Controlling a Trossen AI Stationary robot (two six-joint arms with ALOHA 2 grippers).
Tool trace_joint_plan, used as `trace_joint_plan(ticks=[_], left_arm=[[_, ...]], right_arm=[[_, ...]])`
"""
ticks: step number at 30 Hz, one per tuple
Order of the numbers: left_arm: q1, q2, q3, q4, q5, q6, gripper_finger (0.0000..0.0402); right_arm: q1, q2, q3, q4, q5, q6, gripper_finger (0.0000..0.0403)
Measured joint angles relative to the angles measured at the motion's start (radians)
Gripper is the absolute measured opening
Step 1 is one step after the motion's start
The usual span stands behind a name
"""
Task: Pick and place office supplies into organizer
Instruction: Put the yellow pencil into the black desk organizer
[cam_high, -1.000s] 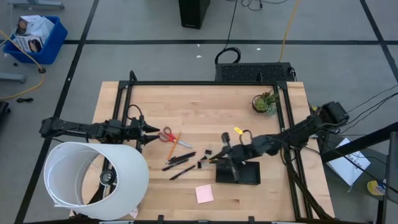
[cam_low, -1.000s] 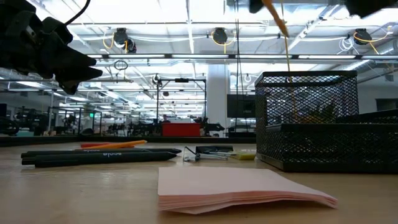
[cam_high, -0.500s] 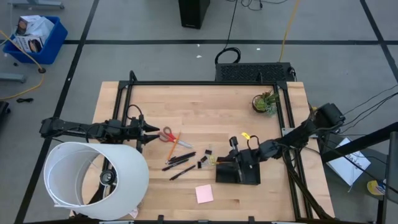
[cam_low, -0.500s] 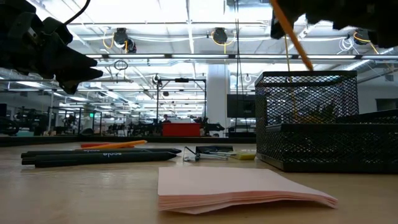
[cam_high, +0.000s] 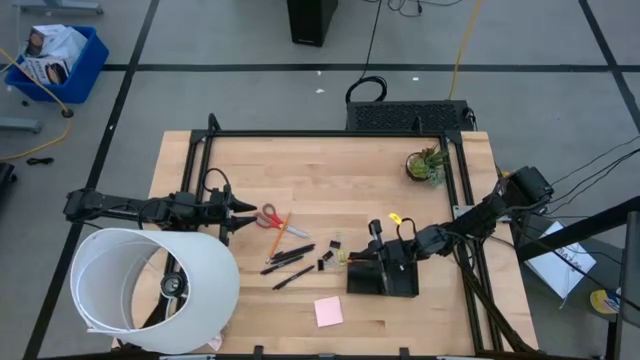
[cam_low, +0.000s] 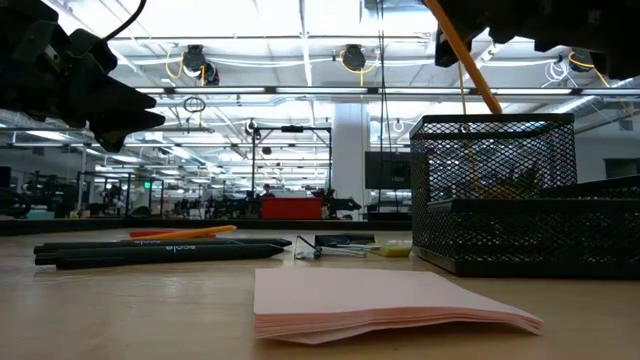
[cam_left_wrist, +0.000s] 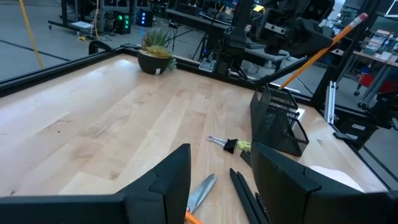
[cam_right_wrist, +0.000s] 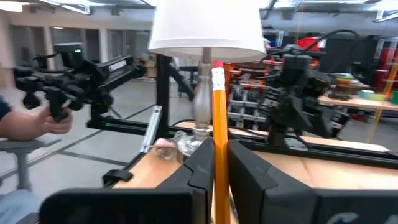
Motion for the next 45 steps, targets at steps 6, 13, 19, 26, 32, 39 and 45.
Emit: trace_joint_plan(ticks=[6, 13, 19, 26, 32, 39, 45], left_arm=[[0.000, 0.000, 0.000, 0.000, 0.000, 0.000, 0.0170], [0.000, 0.000, 0.000, 0.000, 0.000, -0.003, 0.0170], [0.000, 0.000, 0.000, 0.000, 0.000, -0.003, 0.0170], [0.000, 0.000, 0.000, 0.000, 0.000, -0.003, 0.0170], [0.000, 0.000, 0.000, 0.000, -0.003, 0.000, 0.0170], [0.000, 0.000, 0.000, 0.000, -0.005, 0.000, 0.0170], [0.000, 0.000, 0.000, 0.033, -0.006, 0.007, 0.0170]], right_arm=[[0.000, 0.000, 0.000, -0.017, 0.003, 0.007, 0.0038], [0.000, 0.000, 0.000, -0.021, 0.003, 0.019, 0.0024], [0.000, 0.000, 0.001, -0.021, 0.003, 0.019, 0.0023], [-0.005, 0.000, 0.001, -0.045, 0.002, 0.022, 0.0021], [-0.028, 0.000, 0.002, -0.114, 0.000, 0.070, 0.0019], [-0.051, 0.000, 0.002, -0.119, 0.000, 0.069, 0.0028], [-0.054, -0.001, 0.002, -0.101, -0.001, 0.108, 0.0026]])
